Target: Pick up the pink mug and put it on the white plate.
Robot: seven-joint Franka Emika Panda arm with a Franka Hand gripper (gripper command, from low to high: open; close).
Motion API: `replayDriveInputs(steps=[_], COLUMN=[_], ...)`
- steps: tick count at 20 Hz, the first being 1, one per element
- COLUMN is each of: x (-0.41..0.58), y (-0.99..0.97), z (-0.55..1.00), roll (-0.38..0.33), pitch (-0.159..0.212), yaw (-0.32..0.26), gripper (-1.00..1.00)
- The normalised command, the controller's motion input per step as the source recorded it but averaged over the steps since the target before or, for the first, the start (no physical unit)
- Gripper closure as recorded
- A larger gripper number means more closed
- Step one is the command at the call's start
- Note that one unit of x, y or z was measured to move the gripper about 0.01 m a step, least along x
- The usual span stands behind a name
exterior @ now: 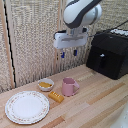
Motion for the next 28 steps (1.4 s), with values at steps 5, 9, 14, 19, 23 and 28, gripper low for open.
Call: replayDriveInputs(steps=[5,9,14,19,23,28], x=[-0.199,-0.005,0.000,0.003,0.038,0.081], y=[-0.27,-0.06,-0.03,0.00,0.00,0.06], z=[-0.24,-0.33,-0.41,-0.42,-0.43,-0.40], roll=[0.037,0.000,0.000,-0.005,-0.026,-0.059], pitch=[0.014,0.009,0.007,0.018,0.009,-0.009], yaw=[0.000,0.003,0.016,0.017,0.012,0.010], gripper=[-1.00,-1.00,-1.00,-1.00,-1.00,-1.00])
